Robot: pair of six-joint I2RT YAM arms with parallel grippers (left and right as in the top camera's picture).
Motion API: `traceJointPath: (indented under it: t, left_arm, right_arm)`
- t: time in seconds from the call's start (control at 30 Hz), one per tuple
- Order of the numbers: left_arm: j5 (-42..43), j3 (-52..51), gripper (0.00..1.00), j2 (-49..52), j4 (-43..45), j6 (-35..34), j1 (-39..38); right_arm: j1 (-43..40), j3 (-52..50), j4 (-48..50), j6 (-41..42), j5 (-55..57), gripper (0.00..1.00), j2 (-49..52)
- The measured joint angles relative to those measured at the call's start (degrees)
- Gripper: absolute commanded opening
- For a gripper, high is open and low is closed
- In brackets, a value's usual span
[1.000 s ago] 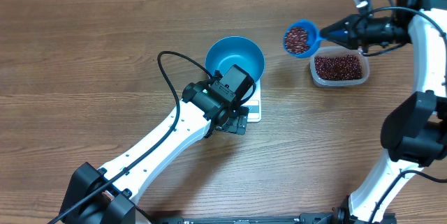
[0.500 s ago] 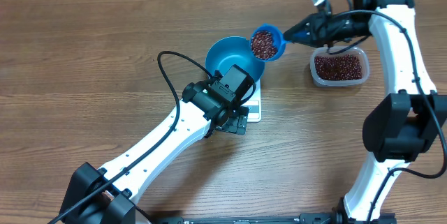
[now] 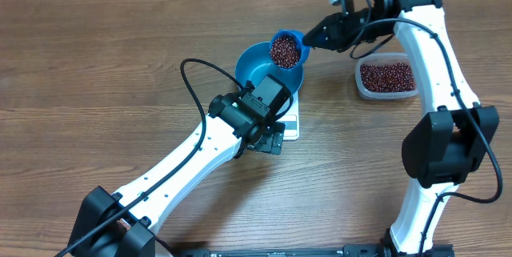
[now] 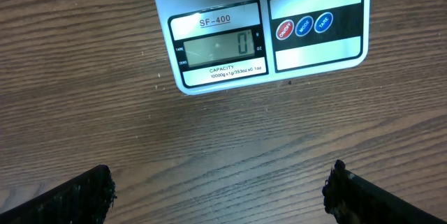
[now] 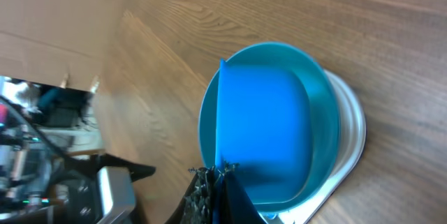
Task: Scoop item into bowl and weigh 150g on scale
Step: 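Tilt the scoop with the right gripper to pour beans into bowl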
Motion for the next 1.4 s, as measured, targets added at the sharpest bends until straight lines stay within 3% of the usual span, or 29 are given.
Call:
traceJointPath:
  t: [0.4, 1.4]
  left_arm:
    - [0.0, 0.0, 0.99, 0.0, 0.0, 0.0, 0.0]
    - [0.0, 0.0, 1.0, 0.0, -0.02, 0.0, 0.0]
  right_arm:
    - [5.33, 1.99, 1.55, -0.09, 12.28, 0.04, 0.0]
    - [11.61, 8.02, 3.04, -6.67, 21.38, 0.04, 0.0]
